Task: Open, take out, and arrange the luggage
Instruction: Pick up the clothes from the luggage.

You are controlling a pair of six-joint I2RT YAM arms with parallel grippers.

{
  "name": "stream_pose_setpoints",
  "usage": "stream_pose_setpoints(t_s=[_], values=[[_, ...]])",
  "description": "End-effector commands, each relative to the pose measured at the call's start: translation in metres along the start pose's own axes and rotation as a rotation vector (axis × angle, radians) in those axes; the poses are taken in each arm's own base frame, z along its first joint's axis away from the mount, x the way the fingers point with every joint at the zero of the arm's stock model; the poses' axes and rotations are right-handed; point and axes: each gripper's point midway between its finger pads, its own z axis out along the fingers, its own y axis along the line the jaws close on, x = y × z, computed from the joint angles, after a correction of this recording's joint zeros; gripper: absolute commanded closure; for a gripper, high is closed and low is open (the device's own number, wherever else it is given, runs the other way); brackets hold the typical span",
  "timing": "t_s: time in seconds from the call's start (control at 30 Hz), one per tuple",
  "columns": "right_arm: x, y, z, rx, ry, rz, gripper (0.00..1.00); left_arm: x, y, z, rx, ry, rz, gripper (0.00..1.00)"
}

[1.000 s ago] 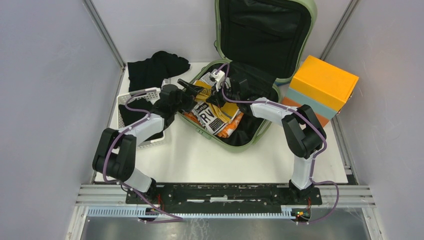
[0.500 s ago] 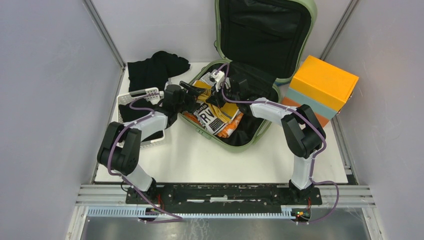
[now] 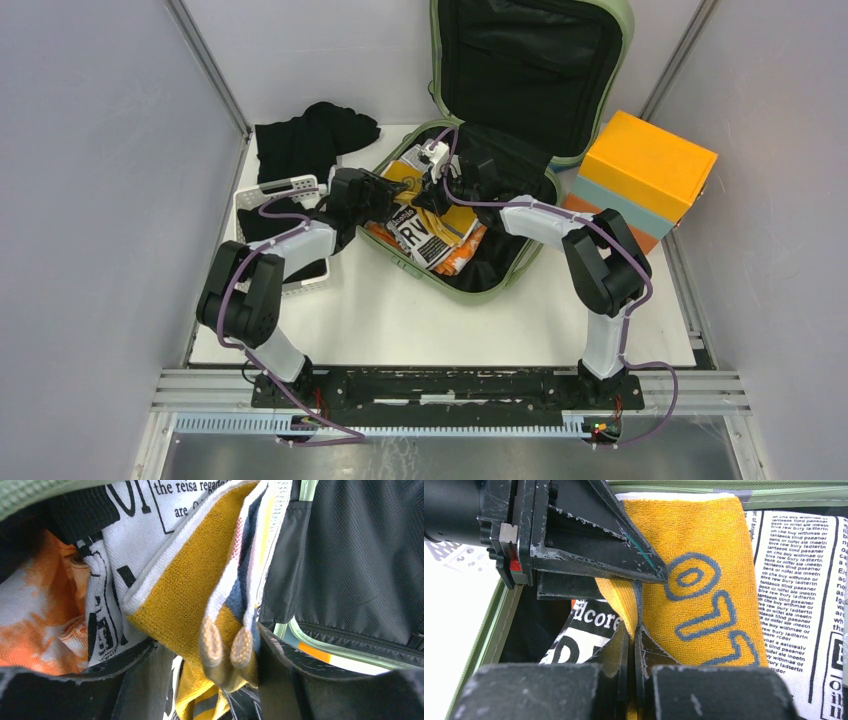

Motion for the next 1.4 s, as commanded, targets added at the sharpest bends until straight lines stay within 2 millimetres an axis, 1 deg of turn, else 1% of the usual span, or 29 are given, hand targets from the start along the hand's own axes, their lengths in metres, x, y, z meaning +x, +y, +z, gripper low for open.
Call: stream_pose_setpoints(t_s=[0.0,0.17,0.27,0.57,0.7,0.73,0.77,0.8,0.87,0.97,1.0,1.03,1.07,1.1,1.17,1.23,1.27,1.3,1.37], values=[[-0.015,0.001,0.001,-0.015,-0.046,-0.023,1.00,-0.019,-0.031,-0.010,0.049,-0.070,0.026,0.38],[-0.016,0.001,0.001,-0.014,-0.047,-0.025,1.00,-0.031,-0.025,-0.009,0.009,-0.105,0.052,0.38],[-0.013,0.001,0.001,-0.014,-0.042,-0.025,1.00,-0.034,-0.022,-0.008,-0.004,-0.111,0.064,0.40],[-0.006,0.002,0.003,-0.021,-0.026,-0.022,0.99,-0.036,-0.027,-0.007,-0.002,-0.108,0.130,0.55],[-0.003,0.003,0.006,-0.027,-0.015,-0.028,0.95,-0.037,-0.031,-0.009,0.005,-0.108,0.162,0.61],[-0.001,0.004,0.006,-0.031,-0.010,-0.031,0.91,-0.037,-0.032,-0.009,0.007,-0.108,0.171,0.65],[-0.001,0.005,0.007,-0.036,-0.009,-0.034,0.84,-0.037,-0.033,-0.010,0.007,-0.109,0.180,0.69],[-0.001,0.006,0.007,-0.041,-0.008,-0.036,0.79,-0.037,-0.034,-0.011,0.009,-0.109,0.191,0.75],[0.000,0.010,0.006,-0.053,-0.007,-0.040,0.67,-0.037,-0.034,-0.012,0.011,-0.105,0.221,0.83],[-0.007,0.020,-0.004,-0.081,-0.029,-0.055,0.45,-0.037,-0.039,-0.014,0.018,-0.097,0.298,0.96],[-0.010,0.023,-0.009,-0.083,-0.040,-0.065,0.37,-0.038,-0.039,-0.015,0.017,-0.098,0.347,0.98],[-0.011,0.027,-0.016,-0.083,-0.049,-0.076,0.31,-0.038,-0.041,-0.017,0.020,-0.100,0.385,0.98],[-0.016,0.030,-0.023,-0.077,-0.065,-0.089,0.27,-0.039,-0.041,-0.020,0.021,-0.102,0.428,0.98],[-0.016,0.032,-0.030,-0.071,-0.070,-0.095,0.24,-0.040,-0.042,-0.022,0.021,-0.103,0.472,0.98],[-0.021,0.037,-0.044,-0.064,-0.094,-0.112,0.22,-0.043,-0.043,-0.027,0.022,-0.109,0.574,0.98],[-0.016,0.043,-0.055,-0.062,-0.099,-0.114,0.22,-0.041,-0.045,-0.033,0.044,-0.090,0.676,0.98],[-0.015,0.045,-0.060,-0.060,-0.104,-0.116,0.22,-0.042,-0.046,-0.036,0.045,-0.091,0.721,0.98],[-0.008,0.047,-0.064,-0.057,-0.101,-0.109,0.22,-0.045,-0.050,-0.040,0.051,-0.100,0.769,0.98],[-0.003,0.051,-0.072,-0.049,-0.113,-0.105,0.21,-0.048,-0.049,-0.047,0.038,-0.099,0.853,0.98]])
